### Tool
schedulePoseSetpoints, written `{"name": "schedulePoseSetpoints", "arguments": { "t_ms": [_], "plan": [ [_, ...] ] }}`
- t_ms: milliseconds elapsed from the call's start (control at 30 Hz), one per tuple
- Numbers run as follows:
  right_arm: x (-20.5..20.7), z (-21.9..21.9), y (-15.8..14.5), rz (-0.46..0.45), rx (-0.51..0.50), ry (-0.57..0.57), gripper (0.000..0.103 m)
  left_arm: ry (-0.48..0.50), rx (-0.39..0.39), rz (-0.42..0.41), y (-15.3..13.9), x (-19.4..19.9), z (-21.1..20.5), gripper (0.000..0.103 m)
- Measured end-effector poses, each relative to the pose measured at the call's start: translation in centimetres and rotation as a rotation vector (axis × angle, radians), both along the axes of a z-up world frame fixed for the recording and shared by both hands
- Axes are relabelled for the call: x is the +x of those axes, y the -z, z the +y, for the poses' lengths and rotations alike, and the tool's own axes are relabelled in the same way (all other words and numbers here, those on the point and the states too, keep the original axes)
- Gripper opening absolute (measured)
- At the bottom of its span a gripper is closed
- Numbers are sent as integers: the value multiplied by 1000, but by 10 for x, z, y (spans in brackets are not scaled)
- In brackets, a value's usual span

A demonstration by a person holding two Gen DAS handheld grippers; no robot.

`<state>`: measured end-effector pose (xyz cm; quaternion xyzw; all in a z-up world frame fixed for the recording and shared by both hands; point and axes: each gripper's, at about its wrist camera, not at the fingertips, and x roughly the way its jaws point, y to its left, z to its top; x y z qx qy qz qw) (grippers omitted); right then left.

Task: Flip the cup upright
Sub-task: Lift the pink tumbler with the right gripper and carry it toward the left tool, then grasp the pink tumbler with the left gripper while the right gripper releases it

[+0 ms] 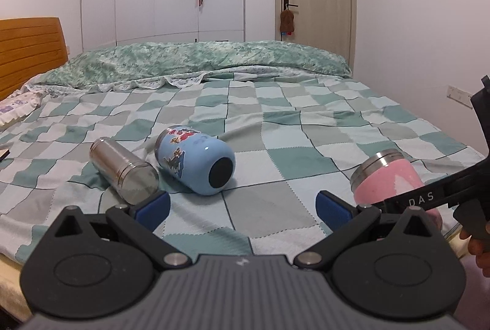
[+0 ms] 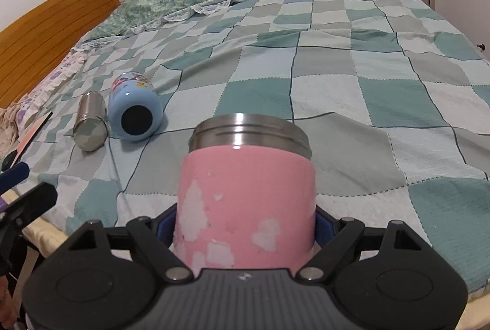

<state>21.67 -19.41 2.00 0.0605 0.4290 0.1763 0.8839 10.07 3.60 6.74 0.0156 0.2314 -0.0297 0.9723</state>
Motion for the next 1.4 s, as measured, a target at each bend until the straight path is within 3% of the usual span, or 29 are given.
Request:
{"name": "schedulePoseSetpoints", "arguments": {
  "t_ms": [133, 433, 967, 1400],
  "plan": [
    [-12, -8, -10, -112, -8, -2, 103, 3, -4, 4, 0, 0, -4, 103],
    [-44, -53, -29, -314, -1, 23, 103, 32, -8, 22, -3, 2, -33, 103],
    [-57, -143, -7, -419, -43, 68, 103, 94, 3, 182, -4, 40, -121, 103],
    [-33, -157, 4, -443, -123, -20, 103, 57, -14, 369, 4, 97, -155, 103]
  ]
}}
